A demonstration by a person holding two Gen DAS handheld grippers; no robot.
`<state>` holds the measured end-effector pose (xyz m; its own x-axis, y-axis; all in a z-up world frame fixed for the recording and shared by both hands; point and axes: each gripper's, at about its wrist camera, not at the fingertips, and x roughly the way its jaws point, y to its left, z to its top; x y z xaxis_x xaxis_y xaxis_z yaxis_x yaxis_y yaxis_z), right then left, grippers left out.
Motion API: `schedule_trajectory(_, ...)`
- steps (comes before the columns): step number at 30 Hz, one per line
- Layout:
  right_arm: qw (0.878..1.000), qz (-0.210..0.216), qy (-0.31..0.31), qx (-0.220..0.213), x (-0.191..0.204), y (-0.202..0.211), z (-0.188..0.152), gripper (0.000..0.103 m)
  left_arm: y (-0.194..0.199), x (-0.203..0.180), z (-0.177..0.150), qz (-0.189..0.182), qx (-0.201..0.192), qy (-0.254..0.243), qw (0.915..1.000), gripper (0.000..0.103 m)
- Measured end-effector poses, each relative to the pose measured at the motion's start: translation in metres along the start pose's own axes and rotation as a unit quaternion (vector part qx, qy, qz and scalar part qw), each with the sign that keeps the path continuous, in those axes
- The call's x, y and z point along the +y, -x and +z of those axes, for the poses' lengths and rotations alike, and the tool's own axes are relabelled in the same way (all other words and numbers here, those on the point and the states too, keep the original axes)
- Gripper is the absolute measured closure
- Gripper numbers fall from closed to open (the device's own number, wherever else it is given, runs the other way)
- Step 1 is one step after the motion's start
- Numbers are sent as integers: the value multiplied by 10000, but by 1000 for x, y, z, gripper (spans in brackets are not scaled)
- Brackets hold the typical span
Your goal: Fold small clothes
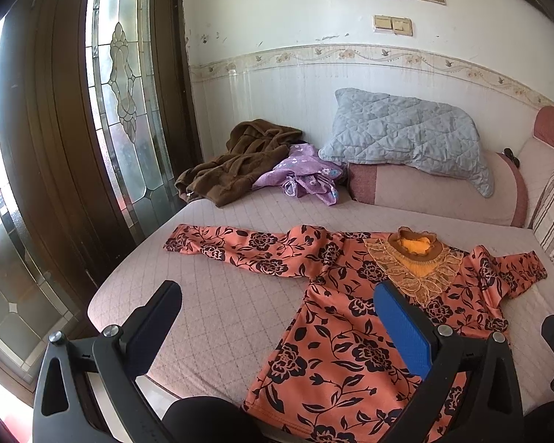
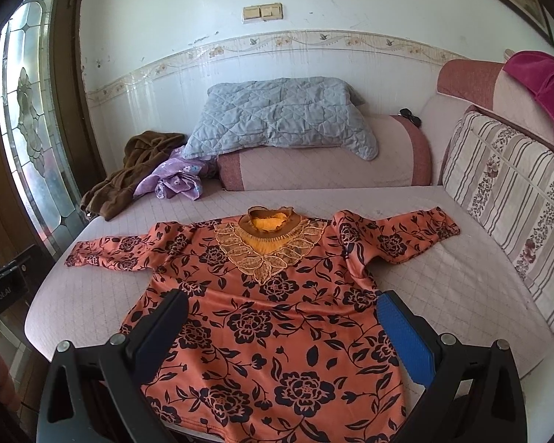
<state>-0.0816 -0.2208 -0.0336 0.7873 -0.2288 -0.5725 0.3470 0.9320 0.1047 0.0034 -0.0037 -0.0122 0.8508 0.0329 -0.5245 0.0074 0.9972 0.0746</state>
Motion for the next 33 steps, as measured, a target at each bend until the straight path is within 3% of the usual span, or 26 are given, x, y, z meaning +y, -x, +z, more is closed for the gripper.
schedule_trajectory(33,9997,55,-31,247,-2,-50,23,0,-45,-11,14,156,250,18,9996,0)
